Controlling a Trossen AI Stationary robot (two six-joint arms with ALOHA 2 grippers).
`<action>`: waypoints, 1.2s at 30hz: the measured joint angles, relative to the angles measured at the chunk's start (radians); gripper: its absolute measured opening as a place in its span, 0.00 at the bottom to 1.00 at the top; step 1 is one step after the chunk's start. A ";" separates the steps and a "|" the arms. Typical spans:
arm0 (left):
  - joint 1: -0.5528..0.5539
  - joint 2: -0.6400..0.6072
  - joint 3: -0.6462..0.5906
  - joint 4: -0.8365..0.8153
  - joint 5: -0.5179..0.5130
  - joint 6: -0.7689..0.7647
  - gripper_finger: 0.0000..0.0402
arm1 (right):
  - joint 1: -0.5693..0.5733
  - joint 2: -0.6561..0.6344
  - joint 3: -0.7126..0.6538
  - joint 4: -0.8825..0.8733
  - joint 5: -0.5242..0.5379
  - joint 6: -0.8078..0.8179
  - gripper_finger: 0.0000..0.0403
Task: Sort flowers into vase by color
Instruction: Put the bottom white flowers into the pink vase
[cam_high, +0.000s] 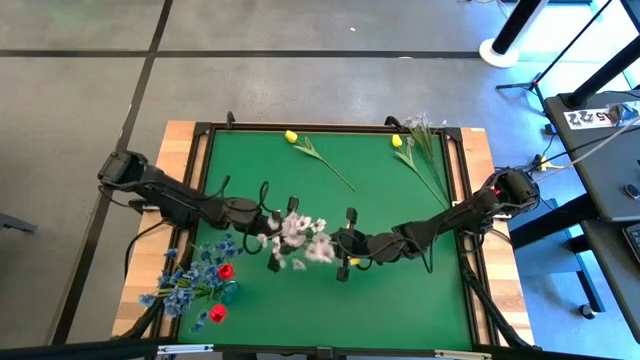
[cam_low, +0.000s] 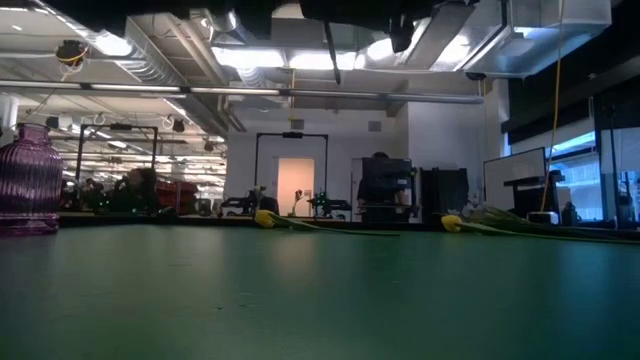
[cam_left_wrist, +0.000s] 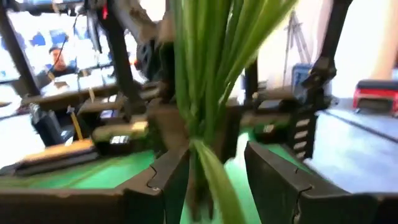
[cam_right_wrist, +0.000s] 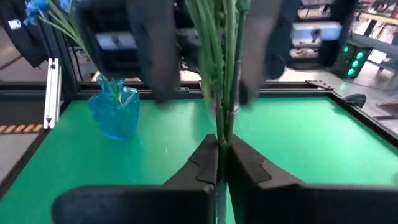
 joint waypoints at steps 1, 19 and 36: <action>-0.005 -0.001 0.000 0.017 -0.009 0.005 0.38 | 0.000 0.000 0.000 0.000 -0.004 -0.014 0.04; 0.008 -0.011 0.079 0.000 -0.100 -0.064 0.14 | -0.035 0.000 0.000 -0.048 -0.026 -0.009 0.07; -0.241 -0.606 0.201 -1.037 -0.741 -0.132 0.02 | 0.048 0.000 0.000 -0.001 -0.056 -0.037 0.67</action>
